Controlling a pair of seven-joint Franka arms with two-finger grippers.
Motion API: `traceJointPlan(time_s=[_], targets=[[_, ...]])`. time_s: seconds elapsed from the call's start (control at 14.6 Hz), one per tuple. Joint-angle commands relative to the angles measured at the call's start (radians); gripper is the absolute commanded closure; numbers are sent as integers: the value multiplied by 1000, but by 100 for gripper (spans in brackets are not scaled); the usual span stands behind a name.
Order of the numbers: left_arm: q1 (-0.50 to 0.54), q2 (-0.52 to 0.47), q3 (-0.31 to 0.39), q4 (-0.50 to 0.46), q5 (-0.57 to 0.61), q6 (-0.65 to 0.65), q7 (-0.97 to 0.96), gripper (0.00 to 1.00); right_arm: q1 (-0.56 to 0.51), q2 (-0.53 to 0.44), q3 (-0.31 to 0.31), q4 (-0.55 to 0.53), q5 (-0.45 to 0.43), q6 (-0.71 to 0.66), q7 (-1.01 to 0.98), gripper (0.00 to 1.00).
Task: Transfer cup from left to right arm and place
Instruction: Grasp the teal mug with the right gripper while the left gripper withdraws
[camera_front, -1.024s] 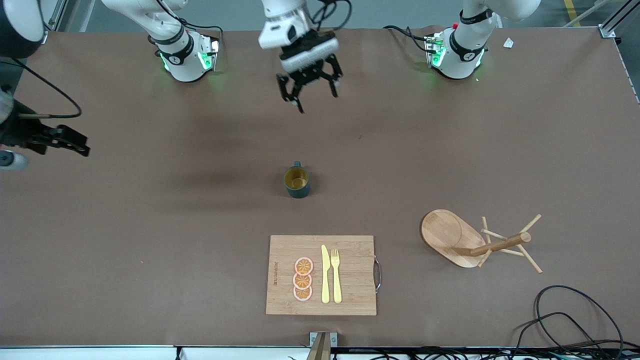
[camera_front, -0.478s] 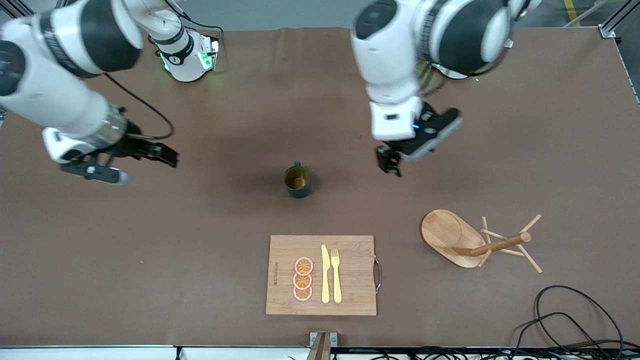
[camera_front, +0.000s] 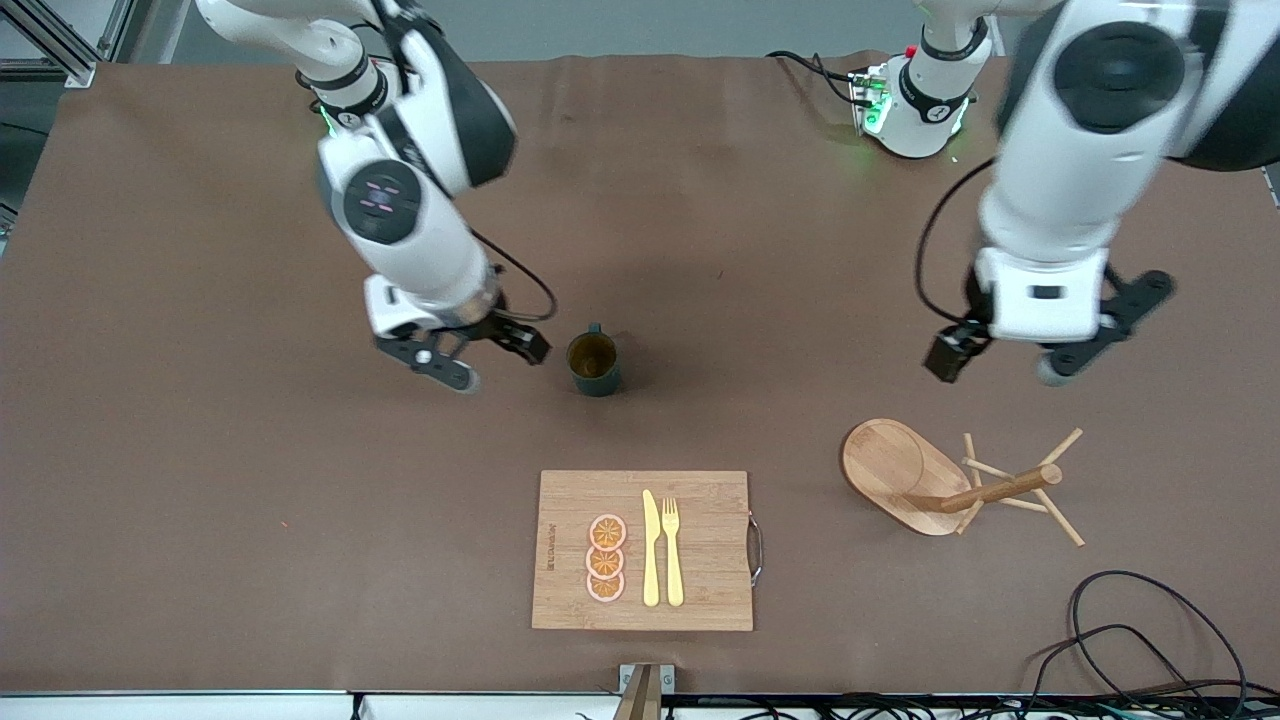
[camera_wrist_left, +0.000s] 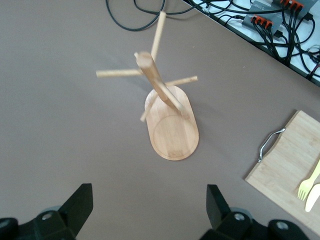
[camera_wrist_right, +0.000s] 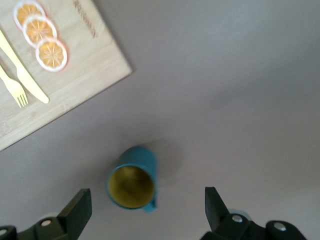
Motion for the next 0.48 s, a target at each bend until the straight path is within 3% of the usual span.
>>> traceJointPlan(time_s=[0.0, 0.07, 0.41], targets=[[71, -50, -3, -5, -90, -4, 174, 0, 65, 144, -13, 126, 5, 23, 120, 0], [101, -68, 0, -5, -130, -2, 262, 0, 75, 172, -13, 143, 5, 30, 132, 0], [109, -149, 164, -15, -273, -88, 574, 0, 105, 235, -13, 148, 7, 111, 145, 0]])
